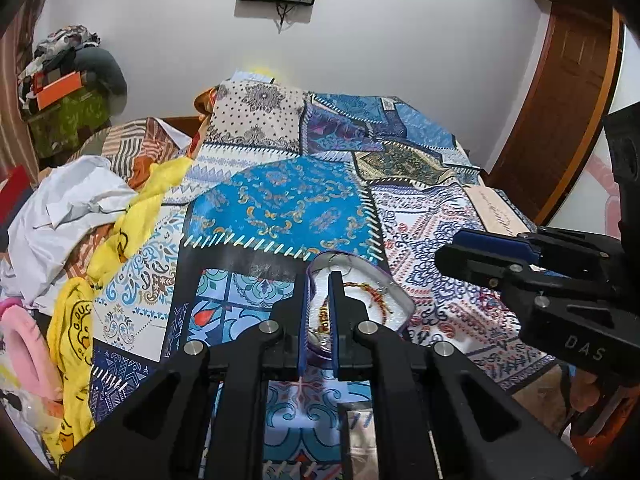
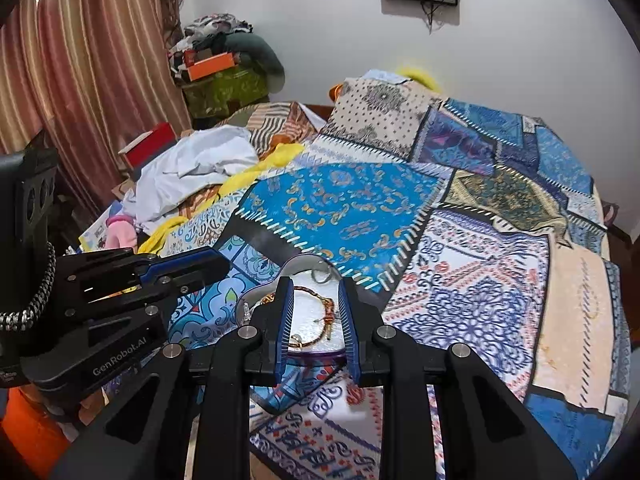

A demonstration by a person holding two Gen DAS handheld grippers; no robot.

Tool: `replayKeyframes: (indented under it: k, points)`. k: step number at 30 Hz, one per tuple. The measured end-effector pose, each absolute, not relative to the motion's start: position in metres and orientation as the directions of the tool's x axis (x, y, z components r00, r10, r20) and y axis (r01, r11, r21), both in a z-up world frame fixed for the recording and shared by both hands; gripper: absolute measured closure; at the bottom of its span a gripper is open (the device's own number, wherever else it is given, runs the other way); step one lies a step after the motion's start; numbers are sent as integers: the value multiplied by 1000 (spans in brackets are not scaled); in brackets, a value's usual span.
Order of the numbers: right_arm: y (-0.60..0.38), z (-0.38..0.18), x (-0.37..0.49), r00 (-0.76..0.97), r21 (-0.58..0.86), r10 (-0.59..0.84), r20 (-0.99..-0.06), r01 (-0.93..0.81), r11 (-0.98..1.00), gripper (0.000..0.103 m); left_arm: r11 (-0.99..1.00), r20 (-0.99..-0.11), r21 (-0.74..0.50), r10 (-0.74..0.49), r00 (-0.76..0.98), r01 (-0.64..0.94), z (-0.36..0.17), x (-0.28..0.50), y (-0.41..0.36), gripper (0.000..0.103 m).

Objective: Organize jewelry
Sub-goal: 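Lower the bracelet into the heart tin with the left tool while the right tool drops the gold ring in, then open both tools and move them back to the remaining jewelry on the quilt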

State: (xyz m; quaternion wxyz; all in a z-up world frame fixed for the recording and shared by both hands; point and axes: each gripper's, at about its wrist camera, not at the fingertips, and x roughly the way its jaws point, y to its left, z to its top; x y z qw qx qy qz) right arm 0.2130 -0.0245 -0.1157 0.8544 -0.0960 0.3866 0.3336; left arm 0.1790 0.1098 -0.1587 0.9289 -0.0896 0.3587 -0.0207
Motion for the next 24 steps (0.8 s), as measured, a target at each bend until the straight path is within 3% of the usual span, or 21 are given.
replayKeyframes:
  k: [7, 11, 13, 18, 24]
  points:
    - [-50, -101, 204, 535, 65, 473, -700, -612, 788, 81, 986, -646, -164, -104, 757, -5, -143, 172, 92, 91]
    - [-71, -95, 201, 572, 64, 459, -680, -577, 814, 68, 989, -640, -148, -105, 761, 13, -135, 171, 77, 90]
    - [-82, -92, 200, 586, 64, 452, -673, -562, 825, 68, 990, -640, -141, -109, 761, 23, -132, 171, 69, 90]
    - [-109, -88, 198, 618, 68, 430, -658, -520, 851, 68, 991, -638, -125, -118, 761, 49, -126, 172, 47, 71]
    - [-146, -87, 199, 646, 83, 400, -650, -462, 883, 68, 989, -653, -112, -144, 744, 94, -129, 180, 16, 71]
